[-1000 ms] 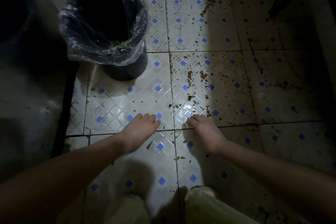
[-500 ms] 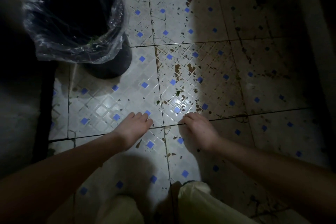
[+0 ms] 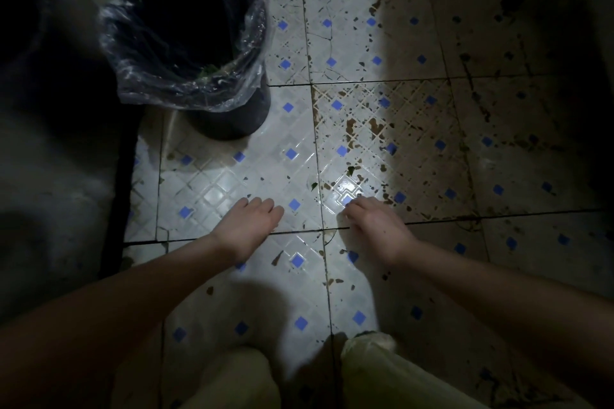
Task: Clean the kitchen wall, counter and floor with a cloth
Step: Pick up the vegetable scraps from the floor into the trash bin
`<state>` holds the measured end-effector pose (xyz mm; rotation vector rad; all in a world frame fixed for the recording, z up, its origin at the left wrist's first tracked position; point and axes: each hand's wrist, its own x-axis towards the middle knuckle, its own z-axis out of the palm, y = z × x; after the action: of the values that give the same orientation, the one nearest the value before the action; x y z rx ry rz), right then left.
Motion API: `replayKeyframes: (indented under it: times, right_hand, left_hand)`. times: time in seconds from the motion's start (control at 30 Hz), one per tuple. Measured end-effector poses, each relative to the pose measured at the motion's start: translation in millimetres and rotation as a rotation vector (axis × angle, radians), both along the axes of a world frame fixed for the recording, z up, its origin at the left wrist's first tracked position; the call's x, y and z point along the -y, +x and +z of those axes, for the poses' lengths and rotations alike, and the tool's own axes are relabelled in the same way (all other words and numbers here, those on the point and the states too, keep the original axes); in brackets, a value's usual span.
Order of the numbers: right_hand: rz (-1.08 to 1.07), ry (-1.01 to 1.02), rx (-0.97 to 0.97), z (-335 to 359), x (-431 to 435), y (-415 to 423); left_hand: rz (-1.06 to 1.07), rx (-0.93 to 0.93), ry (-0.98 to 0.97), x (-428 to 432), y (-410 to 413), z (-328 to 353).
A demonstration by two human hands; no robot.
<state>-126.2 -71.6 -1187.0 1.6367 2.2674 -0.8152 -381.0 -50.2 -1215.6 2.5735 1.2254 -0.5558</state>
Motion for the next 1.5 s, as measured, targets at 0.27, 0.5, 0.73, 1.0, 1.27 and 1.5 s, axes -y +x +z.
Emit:
replayKeyframes:
  times: [0.27,0.5,0.73,1.0,1.27,1.5]
  right_hand:
    - [-0.016,0.133,-0.119,-19.0,-23.5,-27.6]
    - [0.027,0.198,-0.141,-30.8,-33.8,-47.8]
    - [0.095,0.208,-0.14,-47.6,-41.9,-46.1]
    - [0.029,0.171,-0.202,-49.1,-50.7,-49.2]
    - [-0.039,0.116,-0.223,-49.5,-52.0,-42.1]
    - [-0.079,0.104,-0.175,-40.8,-54.5,-35.6]
  left_hand:
    - [0.112,-0.035,-0.011,11.6,-31.9,7.9]
    - [0.141,-0.084,-0.047,14.6,-32.7,6.7]
    - [0.121,-0.038,-0.052,12.3,-30.5,-2.2]
    - [-0.056,-0.06,0.028,15.7,-36.9,-10.1]
    - [-0.071,-0.087,-0.011,11.2,-38.9,-17.8]
    - [0.06,-0.017,-0.043,-8.7,-18.4,0.8]
